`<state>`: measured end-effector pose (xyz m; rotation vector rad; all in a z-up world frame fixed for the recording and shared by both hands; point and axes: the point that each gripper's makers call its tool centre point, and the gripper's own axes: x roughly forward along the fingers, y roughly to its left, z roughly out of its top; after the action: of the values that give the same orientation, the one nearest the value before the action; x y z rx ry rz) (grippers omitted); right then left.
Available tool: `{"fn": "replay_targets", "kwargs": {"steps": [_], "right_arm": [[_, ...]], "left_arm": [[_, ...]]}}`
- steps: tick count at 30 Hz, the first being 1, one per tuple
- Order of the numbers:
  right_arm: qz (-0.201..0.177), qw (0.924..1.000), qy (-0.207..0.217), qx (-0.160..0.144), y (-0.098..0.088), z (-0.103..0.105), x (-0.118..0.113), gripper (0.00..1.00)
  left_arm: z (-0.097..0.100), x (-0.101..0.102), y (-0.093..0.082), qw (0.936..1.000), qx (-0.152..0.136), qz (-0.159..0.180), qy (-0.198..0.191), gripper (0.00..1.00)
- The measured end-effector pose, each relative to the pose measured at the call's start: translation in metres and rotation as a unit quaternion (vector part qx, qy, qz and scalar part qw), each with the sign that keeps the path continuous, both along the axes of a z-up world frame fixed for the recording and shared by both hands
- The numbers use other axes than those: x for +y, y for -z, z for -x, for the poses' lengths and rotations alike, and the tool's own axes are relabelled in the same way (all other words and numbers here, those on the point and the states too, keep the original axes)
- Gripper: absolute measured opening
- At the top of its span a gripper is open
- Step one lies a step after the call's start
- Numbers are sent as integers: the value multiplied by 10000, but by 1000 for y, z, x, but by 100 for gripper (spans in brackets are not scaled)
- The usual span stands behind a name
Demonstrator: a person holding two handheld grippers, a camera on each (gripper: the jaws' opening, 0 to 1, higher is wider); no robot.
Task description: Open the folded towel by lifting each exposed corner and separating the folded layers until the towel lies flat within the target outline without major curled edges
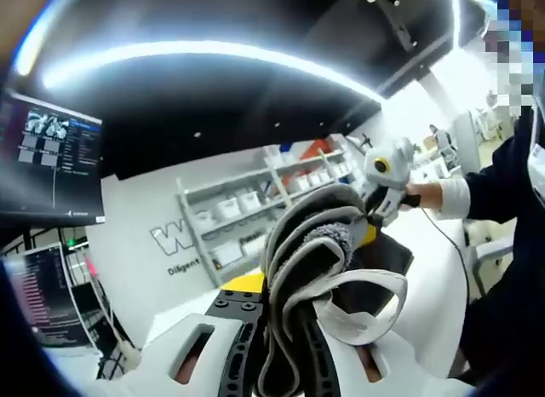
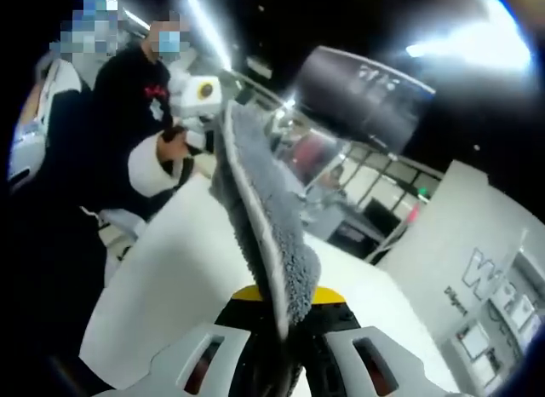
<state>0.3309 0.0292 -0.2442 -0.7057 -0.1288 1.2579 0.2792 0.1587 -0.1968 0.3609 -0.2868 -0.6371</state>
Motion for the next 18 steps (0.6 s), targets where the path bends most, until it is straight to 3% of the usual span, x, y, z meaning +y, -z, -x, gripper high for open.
{"fn": "replay_targets", "kwargs": {"steps": [5, 11, 14, 18], "right_arm": [[323, 9973, -266, 603, 2, 17, 1, 3], [694, 9916, -545, 947, 7, 27, 3, 4], [824, 9882, -610, 1134, 9, 28, 3, 4], [1070, 9800, -759, 1499, 16, 29, 5, 4]], "left_arm": [[1, 5, 4, 9996, 229, 94, 137, 9], [1, 8, 9, 9984, 475, 156, 270, 9], [2, 8, 13, 9980, 533, 27, 343, 9], [2, 11, 18, 9970, 680, -26, 377, 9]]}}
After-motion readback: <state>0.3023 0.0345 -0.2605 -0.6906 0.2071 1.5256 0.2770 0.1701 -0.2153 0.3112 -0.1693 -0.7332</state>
